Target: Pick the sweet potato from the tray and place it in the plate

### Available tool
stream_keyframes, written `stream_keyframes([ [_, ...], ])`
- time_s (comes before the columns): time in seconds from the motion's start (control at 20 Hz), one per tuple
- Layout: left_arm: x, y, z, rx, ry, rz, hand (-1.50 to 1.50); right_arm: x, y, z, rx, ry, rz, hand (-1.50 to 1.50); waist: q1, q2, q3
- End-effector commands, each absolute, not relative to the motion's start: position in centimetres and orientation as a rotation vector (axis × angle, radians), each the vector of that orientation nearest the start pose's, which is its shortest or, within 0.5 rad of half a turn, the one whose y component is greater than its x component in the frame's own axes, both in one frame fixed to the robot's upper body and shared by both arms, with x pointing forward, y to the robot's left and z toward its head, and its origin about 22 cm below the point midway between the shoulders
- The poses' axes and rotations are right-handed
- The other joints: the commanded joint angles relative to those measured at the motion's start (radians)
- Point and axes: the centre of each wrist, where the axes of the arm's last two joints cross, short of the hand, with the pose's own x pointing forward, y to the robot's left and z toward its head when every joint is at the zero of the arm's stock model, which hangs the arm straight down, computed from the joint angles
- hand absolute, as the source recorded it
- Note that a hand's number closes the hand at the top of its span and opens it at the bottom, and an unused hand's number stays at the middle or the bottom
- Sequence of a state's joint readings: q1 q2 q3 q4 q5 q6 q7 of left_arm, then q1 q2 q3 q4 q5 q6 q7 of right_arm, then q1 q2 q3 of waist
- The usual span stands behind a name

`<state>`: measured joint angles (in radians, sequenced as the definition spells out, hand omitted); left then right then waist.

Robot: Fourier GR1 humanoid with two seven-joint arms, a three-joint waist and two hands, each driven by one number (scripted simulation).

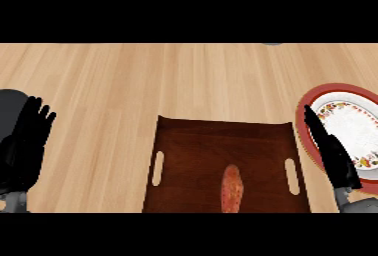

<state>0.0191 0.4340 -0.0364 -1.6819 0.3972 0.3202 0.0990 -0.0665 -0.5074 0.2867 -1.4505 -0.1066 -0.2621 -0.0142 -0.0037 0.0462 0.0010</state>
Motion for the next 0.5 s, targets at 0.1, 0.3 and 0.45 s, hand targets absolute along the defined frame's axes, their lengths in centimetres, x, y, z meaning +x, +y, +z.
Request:
stream_keyframes([
  [0.1,23.6,30.2,3.1,0.263,-1.428,0.095,0.0,24.5,-23.2,1.7,0.102,-1.549,0.338,1.5,-0.004,-0.043,0.0],
  [0.3,22.6,30.2,1.6,0.267,-1.33,0.022,0.0,27.1,-26.0,7.6,-0.285,-1.734,0.891,1.5,0.003,-0.074,-0.035],
  [0.45,22.2,29.4,0.3,0.264,-1.267,0.003,0.0,26.4,-25.5,7.7,-0.497,-1.858,1.09,1.5,-0.028,-0.066,-0.01],
])
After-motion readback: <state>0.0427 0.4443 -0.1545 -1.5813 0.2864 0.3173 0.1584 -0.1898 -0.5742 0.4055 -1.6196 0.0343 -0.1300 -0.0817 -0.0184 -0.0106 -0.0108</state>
